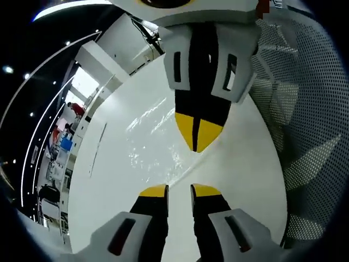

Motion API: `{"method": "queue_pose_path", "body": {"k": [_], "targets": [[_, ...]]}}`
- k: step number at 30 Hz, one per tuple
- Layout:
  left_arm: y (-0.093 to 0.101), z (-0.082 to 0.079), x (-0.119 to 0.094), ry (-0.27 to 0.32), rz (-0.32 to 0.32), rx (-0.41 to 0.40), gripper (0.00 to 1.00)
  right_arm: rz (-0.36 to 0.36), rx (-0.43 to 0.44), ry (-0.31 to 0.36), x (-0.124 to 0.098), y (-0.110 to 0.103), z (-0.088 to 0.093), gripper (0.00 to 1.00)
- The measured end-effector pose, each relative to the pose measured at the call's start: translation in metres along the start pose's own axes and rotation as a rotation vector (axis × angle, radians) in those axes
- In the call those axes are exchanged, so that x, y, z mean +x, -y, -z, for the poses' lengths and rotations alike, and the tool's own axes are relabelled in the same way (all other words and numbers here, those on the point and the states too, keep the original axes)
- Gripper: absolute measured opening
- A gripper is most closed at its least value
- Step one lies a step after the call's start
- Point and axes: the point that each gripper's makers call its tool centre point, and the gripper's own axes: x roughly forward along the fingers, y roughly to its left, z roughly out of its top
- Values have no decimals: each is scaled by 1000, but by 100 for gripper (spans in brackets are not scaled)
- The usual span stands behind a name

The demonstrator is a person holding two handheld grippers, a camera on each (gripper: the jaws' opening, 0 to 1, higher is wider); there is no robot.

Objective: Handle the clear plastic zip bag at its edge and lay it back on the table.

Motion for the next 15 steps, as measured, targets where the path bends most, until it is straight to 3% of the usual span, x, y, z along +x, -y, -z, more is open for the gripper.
{"method": "queue_pose_path", "body": {"k": [1, 5, 8, 11, 15], "targets": [[0, 0, 0, 1, -1, -6, 14, 20, 47, 14, 1, 3, 2, 0], [4, 3, -5, -3, -2, -27, 13, 21, 228, 12, 12, 9, 16, 20], [7, 9, -9, -10, -3, -58, 13, 37, 250, 46, 18, 16, 14, 32], [7, 14, -13, -11, -11, -97, 12, 30, 277, 69, 21, 19, 10, 35], [6, 16, -16, -9, -22, -126, 12, 47, 337, 57, 31, 28, 20, 33]]}}
